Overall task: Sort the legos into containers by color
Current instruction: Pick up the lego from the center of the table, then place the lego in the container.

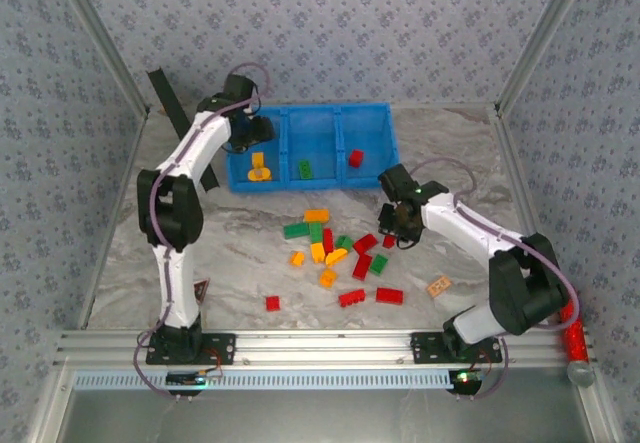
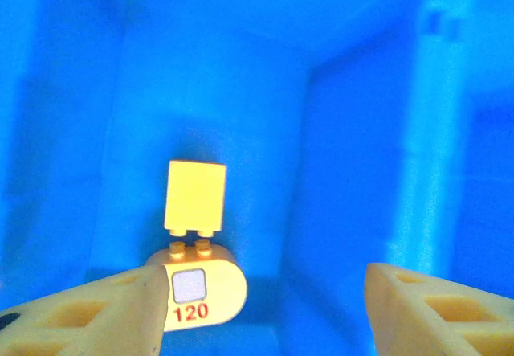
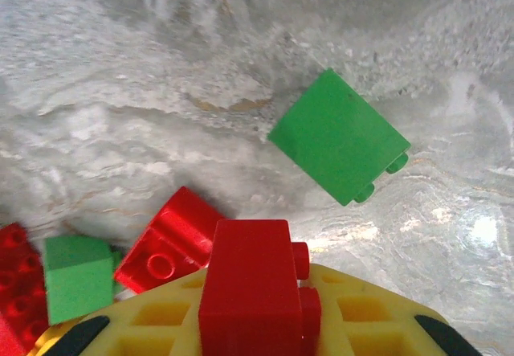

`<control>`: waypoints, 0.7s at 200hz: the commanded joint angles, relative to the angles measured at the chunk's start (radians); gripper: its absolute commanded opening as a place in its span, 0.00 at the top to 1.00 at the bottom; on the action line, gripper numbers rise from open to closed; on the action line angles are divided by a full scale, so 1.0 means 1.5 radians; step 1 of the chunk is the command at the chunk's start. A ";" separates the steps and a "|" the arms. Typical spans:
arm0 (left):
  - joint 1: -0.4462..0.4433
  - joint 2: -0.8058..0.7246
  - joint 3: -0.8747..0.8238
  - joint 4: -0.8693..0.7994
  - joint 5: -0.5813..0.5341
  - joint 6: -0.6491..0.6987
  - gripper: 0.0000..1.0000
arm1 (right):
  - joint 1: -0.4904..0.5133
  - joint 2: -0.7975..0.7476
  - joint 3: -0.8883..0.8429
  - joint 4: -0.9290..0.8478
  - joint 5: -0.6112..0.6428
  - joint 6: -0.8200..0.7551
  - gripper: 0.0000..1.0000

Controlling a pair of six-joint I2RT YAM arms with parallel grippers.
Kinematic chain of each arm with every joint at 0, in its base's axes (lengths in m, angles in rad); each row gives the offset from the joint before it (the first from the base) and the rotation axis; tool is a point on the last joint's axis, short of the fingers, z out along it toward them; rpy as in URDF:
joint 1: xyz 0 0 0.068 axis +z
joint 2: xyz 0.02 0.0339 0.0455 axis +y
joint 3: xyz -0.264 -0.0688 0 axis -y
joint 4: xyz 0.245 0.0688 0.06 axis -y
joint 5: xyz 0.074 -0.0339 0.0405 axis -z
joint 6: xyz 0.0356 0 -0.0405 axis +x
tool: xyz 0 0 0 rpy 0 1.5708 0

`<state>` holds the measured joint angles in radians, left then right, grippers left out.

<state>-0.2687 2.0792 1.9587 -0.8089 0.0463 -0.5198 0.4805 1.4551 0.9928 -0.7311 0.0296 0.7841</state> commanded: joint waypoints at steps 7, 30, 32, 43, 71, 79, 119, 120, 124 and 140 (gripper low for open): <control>-0.008 -0.102 -0.056 -0.011 0.023 0.044 0.35 | 0.001 -0.016 0.057 -0.037 0.003 -0.055 0.76; -0.019 -0.193 -0.158 -0.010 0.020 0.058 0.34 | -0.002 0.012 0.138 -0.053 0.017 -0.099 0.76; -0.021 -0.203 -0.168 -0.011 0.019 0.058 0.34 | -0.003 0.016 0.152 -0.054 0.018 -0.109 0.77; -0.029 -0.252 -0.224 -0.013 0.012 0.055 0.34 | -0.007 0.040 0.200 -0.056 0.027 -0.147 0.77; -0.070 -0.357 -0.357 -0.019 0.004 0.041 0.33 | -0.023 0.127 0.325 -0.055 0.030 -0.207 0.77; -0.086 -0.379 -0.387 -0.019 0.001 0.029 0.33 | -0.027 0.152 0.359 -0.050 0.029 -0.221 0.77; -0.159 -0.415 -0.512 0.017 0.003 -0.056 0.32 | -0.040 0.295 0.516 -0.050 0.023 -0.275 0.78; -0.160 -0.415 -0.514 0.018 0.003 -0.058 0.32 | -0.040 0.298 0.520 -0.049 0.023 -0.276 0.78; -0.165 -0.413 -0.520 0.024 0.005 -0.065 0.32 | -0.041 0.310 0.533 -0.049 0.025 -0.280 0.78; -0.180 -0.396 -0.534 0.034 0.009 -0.089 0.32 | -0.044 0.354 0.582 -0.049 0.032 -0.297 0.78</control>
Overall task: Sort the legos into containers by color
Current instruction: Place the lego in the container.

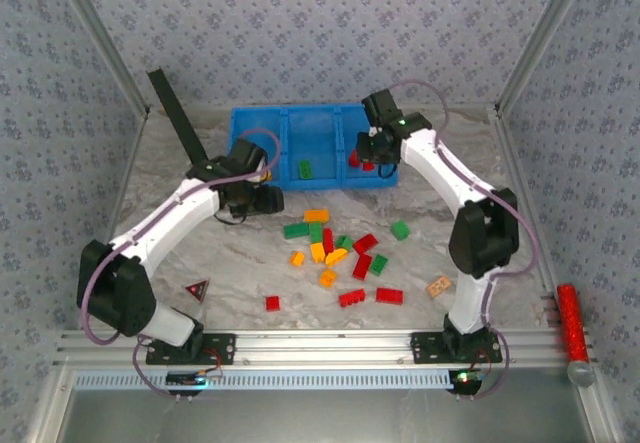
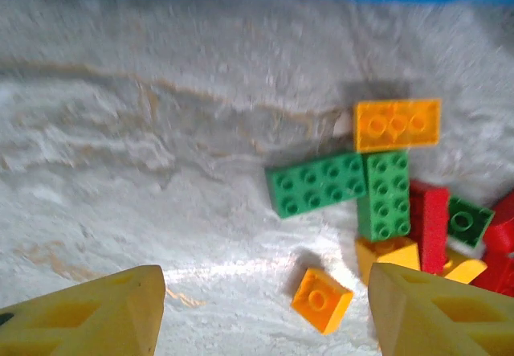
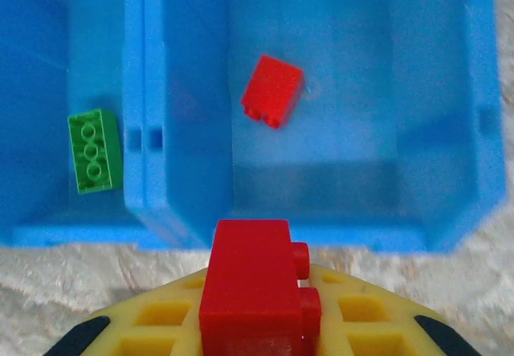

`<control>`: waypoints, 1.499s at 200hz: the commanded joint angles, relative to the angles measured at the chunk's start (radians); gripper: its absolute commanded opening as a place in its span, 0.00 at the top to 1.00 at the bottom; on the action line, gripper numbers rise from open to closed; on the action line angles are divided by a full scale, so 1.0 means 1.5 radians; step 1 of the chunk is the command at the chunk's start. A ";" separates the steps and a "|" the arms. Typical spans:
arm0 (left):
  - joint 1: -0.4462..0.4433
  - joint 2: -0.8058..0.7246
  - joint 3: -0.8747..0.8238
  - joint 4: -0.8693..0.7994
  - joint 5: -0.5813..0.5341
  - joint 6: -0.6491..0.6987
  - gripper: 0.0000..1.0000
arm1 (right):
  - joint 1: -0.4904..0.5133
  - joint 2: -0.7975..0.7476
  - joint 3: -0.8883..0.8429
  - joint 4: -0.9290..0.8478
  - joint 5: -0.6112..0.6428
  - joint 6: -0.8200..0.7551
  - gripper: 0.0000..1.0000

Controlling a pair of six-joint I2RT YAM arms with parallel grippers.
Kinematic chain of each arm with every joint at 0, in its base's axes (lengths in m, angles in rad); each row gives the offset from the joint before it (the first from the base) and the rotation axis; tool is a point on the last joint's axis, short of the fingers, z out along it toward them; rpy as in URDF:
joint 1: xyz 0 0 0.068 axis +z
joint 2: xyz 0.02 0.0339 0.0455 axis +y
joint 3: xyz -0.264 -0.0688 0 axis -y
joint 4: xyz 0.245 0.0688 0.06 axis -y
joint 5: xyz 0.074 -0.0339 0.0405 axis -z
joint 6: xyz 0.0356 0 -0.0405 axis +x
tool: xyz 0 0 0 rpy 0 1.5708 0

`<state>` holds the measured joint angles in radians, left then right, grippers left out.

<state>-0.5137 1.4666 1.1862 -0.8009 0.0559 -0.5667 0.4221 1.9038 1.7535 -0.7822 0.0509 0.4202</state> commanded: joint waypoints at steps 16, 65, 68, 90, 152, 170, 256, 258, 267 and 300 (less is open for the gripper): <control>-0.026 0.027 -0.016 0.025 0.001 -0.085 0.32 | -0.008 0.094 0.119 -0.019 0.022 -0.069 0.78; -0.045 0.080 -0.006 0.054 0.019 -0.083 0.29 | -0.018 0.196 0.195 -0.028 0.029 -0.107 0.76; -0.046 0.085 -0.006 0.057 0.021 -0.079 0.28 | -0.019 0.201 0.197 -0.028 0.028 -0.108 0.76; -0.053 0.109 -0.007 0.077 0.032 -0.063 0.26 | -0.026 0.232 0.218 -0.034 0.021 -0.115 0.75; -0.070 0.174 0.024 0.101 0.060 -0.020 0.15 | -0.035 0.275 0.229 -0.039 0.008 -0.123 0.71; -0.073 0.193 0.032 0.097 0.059 -0.017 0.14 | -0.035 0.276 0.223 -0.038 0.007 -0.125 0.69; -0.081 0.238 0.052 0.085 0.032 -0.017 0.11 | -0.039 0.268 0.198 -0.031 -0.003 -0.133 0.60; -0.080 0.238 0.052 0.085 0.031 -0.018 0.11 | -0.039 0.267 0.197 -0.030 -0.003 -0.133 0.60; -0.081 0.242 0.054 0.085 0.028 -0.018 0.11 | -0.039 0.261 0.191 -0.029 -0.003 -0.134 0.60; -0.080 0.263 0.067 0.055 0.015 -0.021 0.11 | -0.041 0.228 0.154 -0.020 0.003 -0.135 0.60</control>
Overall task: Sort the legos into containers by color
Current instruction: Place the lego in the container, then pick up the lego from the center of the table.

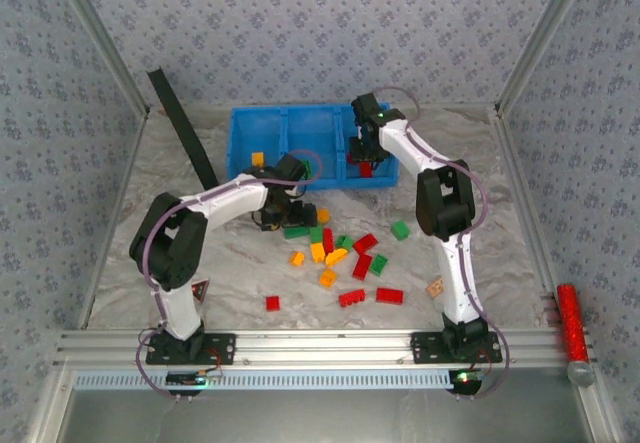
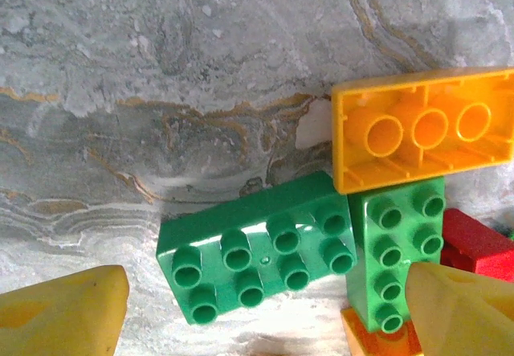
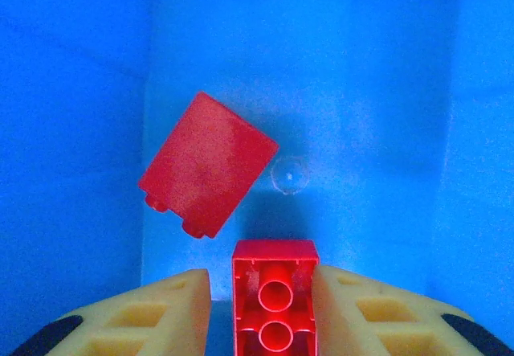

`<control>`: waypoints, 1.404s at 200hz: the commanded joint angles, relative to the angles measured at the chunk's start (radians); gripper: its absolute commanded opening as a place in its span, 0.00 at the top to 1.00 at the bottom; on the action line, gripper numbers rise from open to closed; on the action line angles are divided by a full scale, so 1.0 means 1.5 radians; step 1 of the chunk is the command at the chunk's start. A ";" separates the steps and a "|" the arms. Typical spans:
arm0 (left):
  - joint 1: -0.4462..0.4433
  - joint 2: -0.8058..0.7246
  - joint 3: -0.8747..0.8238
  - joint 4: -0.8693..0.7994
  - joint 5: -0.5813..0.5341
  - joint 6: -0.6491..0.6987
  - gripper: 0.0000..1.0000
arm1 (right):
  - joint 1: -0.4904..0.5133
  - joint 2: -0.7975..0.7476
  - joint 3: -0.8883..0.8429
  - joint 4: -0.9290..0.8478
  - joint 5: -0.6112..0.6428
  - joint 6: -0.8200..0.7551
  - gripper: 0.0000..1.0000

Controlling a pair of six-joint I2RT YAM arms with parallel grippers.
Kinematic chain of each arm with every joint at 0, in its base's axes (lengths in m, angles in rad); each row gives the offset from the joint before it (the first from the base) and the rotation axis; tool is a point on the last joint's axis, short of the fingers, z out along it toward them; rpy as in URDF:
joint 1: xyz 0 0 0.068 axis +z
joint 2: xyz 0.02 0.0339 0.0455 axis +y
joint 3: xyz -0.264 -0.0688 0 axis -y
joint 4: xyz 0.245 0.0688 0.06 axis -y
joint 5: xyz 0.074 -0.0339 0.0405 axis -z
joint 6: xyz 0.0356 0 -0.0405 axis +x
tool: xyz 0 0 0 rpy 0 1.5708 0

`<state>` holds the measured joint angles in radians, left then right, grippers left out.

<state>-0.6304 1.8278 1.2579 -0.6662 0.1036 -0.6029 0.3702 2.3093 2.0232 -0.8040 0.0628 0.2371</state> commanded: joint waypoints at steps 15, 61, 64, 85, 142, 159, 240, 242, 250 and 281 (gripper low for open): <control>-0.003 0.029 0.019 -0.040 -0.019 0.001 0.12 | -0.008 -0.060 -0.047 0.000 -0.001 -0.013 0.59; -0.002 0.037 0.002 -0.040 -0.028 -0.010 0.13 | -0.015 -0.098 -0.098 0.015 0.000 -0.004 0.59; -0.002 0.038 0.002 -0.039 -0.028 -0.011 0.13 | -0.016 -0.098 -0.101 0.015 0.000 -0.004 0.59; -0.002 0.048 -0.009 -0.032 -0.026 -0.017 0.13 | -0.015 -0.108 -0.113 0.020 0.000 -0.001 0.59; 0.008 0.083 -0.009 -0.013 -0.012 -0.026 0.16 | -0.013 -0.148 -0.157 0.021 0.007 0.005 0.59; 0.011 0.096 -0.002 -0.013 -0.011 -0.023 0.17 | -0.012 -0.164 -0.178 0.023 0.014 0.008 0.59; 0.019 0.103 -0.009 -0.012 0.007 -0.030 0.52 | -0.016 -0.211 -0.255 0.022 0.030 0.016 0.59; 0.020 0.103 -0.009 -0.013 0.007 -0.030 0.52 | -0.016 -0.212 -0.255 0.022 0.030 0.016 0.59; 0.020 0.103 -0.007 -0.013 0.009 -0.030 0.55 | -0.017 -0.215 -0.259 0.020 0.031 0.015 0.59; 0.021 0.086 0.002 -0.032 0.011 -0.026 0.58 | -0.024 -0.227 -0.270 0.013 0.034 0.015 0.58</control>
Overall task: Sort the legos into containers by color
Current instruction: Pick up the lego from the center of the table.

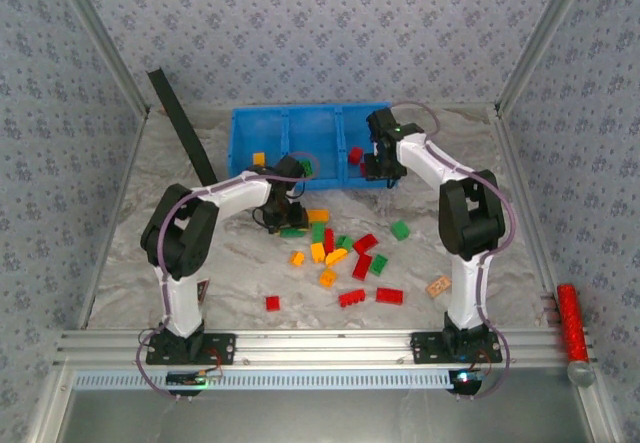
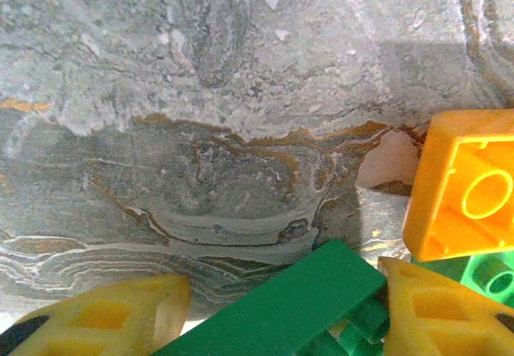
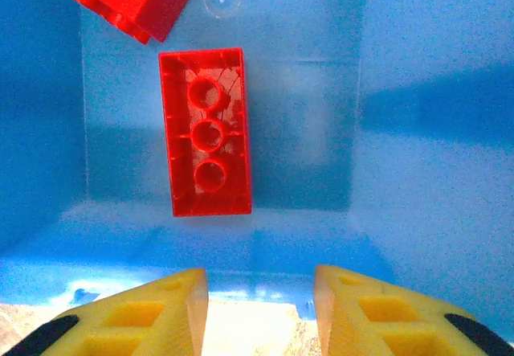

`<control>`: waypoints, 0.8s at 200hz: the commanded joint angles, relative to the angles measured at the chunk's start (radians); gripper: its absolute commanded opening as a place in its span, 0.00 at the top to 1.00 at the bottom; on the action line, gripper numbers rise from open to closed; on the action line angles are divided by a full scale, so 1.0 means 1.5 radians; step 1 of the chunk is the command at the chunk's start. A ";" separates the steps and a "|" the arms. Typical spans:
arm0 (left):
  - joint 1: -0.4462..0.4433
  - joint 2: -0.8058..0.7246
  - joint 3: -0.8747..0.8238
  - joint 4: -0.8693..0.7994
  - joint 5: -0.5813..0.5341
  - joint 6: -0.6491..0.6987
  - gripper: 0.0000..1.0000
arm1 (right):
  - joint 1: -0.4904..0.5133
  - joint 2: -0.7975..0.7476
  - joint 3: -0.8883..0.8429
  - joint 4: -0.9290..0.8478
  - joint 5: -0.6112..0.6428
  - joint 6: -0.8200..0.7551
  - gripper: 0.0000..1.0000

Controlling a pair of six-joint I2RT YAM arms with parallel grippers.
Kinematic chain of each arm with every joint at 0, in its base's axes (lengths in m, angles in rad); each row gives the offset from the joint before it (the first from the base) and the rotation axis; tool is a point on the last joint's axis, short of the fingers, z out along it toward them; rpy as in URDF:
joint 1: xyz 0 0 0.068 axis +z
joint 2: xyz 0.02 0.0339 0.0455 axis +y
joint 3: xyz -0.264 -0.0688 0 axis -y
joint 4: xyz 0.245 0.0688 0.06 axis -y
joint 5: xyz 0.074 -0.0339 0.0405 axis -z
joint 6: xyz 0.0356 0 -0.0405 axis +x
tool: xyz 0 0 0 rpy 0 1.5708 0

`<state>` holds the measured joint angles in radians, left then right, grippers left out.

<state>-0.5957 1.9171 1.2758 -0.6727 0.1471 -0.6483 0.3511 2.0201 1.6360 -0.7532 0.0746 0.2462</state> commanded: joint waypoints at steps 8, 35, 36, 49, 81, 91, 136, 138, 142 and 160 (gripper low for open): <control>-0.002 0.018 -0.004 -0.036 -0.019 0.008 0.59 | -0.015 -0.039 -0.017 -0.024 0.026 0.010 0.58; 0.003 -0.019 0.033 -0.071 -0.019 0.014 0.70 | -0.020 -0.081 -0.061 -0.031 0.029 0.017 0.58; 0.003 -0.021 0.035 -0.072 -0.019 0.015 0.70 | -0.020 -0.083 -0.063 -0.031 0.030 0.017 0.58; 0.006 -0.032 0.063 -0.091 -0.018 0.019 0.72 | -0.022 -0.114 -0.091 -0.040 0.034 0.021 0.58; 0.011 -0.044 0.134 -0.129 -0.013 0.030 0.73 | -0.029 -0.205 -0.175 -0.054 0.038 0.033 0.57; 0.012 -0.043 0.161 -0.140 -0.013 0.035 0.73 | -0.029 -0.228 -0.198 -0.059 0.037 0.038 0.57; 0.034 0.001 0.302 -0.157 -0.024 0.059 0.73 | -0.030 -0.319 -0.325 -0.032 -0.028 0.078 0.55; 0.035 0.005 0.310 -0.157 -0.025 0.060 0.73 | -0.029 -0.322 -0.330 -0.030 -0.034 0.081 0.55; 0.036 0.012 0.324 -0.157 -0.027 0.062 0.73 | -0.028 -0.330 -0.340 -0.025 -0.044 0.088 0.55; 0.044 0.054 0.395 -0.156 -0.035 0.067 0.73 | -0.013 -0.360 -0.379 -0.008 -0.085 0.125 0.54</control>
<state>-0.5484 1.9221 1.7405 -0.8742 0.1230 -0.5831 0.3122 1.5394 1.1339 -0.7864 0.0471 0.3458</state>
